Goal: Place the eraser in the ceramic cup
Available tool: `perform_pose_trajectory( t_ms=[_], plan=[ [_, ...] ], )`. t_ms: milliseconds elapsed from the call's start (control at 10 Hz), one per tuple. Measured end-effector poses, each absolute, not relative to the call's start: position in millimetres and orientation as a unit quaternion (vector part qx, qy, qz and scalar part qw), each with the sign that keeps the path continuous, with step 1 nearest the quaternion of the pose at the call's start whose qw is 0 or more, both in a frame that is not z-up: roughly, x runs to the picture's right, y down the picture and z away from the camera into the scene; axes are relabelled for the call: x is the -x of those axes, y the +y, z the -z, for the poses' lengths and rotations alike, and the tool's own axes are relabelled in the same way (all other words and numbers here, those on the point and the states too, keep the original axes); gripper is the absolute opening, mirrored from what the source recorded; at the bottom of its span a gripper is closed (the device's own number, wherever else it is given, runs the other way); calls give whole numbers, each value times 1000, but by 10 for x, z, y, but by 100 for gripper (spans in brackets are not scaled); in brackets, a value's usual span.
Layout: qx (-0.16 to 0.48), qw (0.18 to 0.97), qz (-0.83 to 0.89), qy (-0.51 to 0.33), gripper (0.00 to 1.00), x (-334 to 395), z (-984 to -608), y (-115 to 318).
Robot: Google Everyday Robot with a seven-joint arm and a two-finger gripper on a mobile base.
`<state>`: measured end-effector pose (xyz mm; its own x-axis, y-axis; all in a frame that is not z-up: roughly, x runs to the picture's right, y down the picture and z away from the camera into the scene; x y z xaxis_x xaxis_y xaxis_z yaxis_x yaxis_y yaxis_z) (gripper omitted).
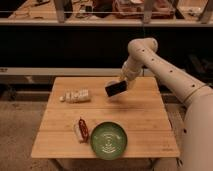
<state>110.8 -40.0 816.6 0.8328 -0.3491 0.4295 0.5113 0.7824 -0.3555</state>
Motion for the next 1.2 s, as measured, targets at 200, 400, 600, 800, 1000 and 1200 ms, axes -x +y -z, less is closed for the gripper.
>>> perform_pose_trajectory(
  t_ms=[200,400,600,800,1000,1200],
  plan=[
    [242,926,229,-176,10,-1000,-8230,-404],
    [247,926,222,-180,10,-907,-8308,-451],
    [247,927,218,-180,10,-868,-8401,-516],
    [248,927,216,-181,10,-848,-8480,-547],
    [249,926,215,-185,10,-825,-8550,-583],
    [249,925,217,-187,10,-811,-8592,-618]
  ],
)
